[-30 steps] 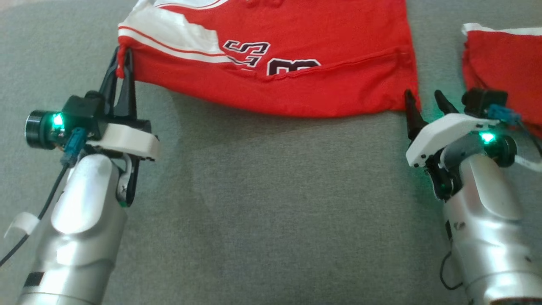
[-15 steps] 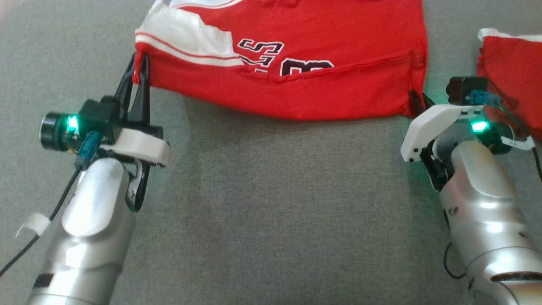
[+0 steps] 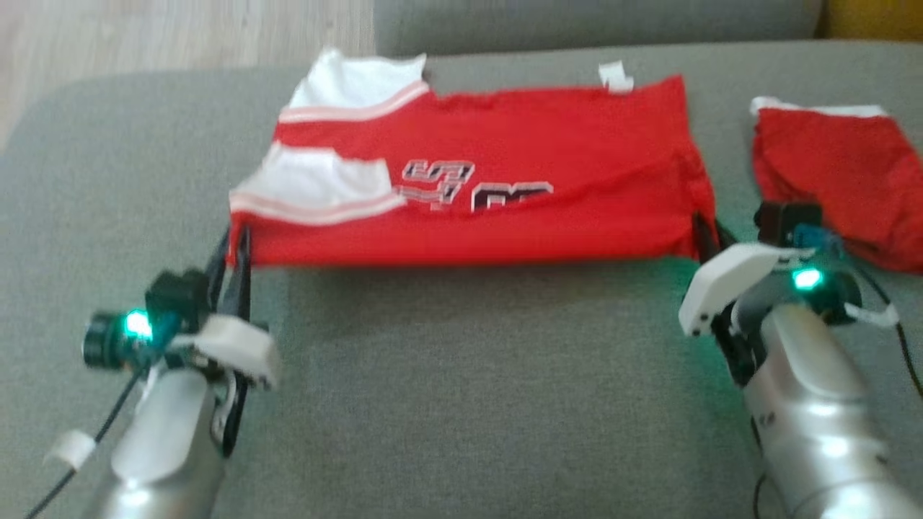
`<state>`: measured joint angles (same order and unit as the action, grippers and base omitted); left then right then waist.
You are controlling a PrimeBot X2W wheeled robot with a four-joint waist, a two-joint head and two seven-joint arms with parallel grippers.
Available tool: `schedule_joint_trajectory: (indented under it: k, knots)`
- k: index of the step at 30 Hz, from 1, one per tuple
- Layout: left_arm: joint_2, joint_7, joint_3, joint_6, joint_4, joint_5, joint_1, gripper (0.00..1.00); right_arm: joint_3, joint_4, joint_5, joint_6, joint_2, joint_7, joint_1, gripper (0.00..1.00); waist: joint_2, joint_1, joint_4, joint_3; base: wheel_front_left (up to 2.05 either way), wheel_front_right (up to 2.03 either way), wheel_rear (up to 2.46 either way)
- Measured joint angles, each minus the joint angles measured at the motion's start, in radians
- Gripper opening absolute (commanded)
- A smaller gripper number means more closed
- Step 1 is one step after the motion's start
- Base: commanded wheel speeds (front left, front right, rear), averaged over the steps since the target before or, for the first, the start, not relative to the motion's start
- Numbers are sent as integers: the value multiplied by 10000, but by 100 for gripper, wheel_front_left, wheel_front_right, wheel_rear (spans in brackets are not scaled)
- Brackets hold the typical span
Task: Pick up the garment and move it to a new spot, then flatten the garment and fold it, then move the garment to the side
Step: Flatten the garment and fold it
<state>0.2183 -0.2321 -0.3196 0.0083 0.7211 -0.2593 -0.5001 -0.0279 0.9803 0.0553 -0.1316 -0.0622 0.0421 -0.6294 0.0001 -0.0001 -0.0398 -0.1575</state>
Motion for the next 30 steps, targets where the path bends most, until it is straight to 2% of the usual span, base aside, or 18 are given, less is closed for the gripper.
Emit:
schedule_joint_trajectory:
  k: [10,17,22,23,24,25,26,27,28,30]
  knots:
    - [31,717,-157,-176,-387,-407,1857,0,-109,-1772,594,0,63,-1507,2145,0,0,-1,164,1209,0,0,0]
    - [84,1350,-430,-155,-1175,-508,2968,0,-362,-4351,928,2,111,-2957,4401,0,0,-1,107,1718,0,0,0]
    - [98,1622,-617,-82,-1703,-556,3378,0,-422,-5963,1371,0,171,-3616,5503,0,0,0,133,1749,0,0,0]
    - [109,1622,-616,-77,-1799,-617,3417,9,-464,-6184,1484,0,173,-3641,5603,0,0,0,150,1732,0,0,0]
    - [125,1622,-616,-63,-1875,-639,3432,38,-495,-6366,1561,0,173,-3639,5656,62,0,0,167,1715,0,0,0]
    - [136,1624,-612,-2,-1967,-652,3431,58,-520,-6562,1547,0,173,-3634,5689,100,0,1,181,1695,0,0,0]
    - [146,1657,-610,25,-2069,-652,3428,89,-537,-6713,1555,0,173,-3586,5706,100,0,1,194,1673,0,0,0]
    - [157,1659,-606,84,-2155,-652,3428,89,-541,-6844,1584,2,173,-3528,5718,100,0,1,207,1648,0,0,0]
    - [167,1530,-523,276,-2301,-654,3428,100,-738,-6995,1948,0,182,-3260,5731,100,0,2,247,1624,0,0,0]
    - [169,1298,-324,476,-2437,-694,3428,100,-1081,-7049,2523,2,188,-2794,5742,100,0,1,311,1629,0,0,0]
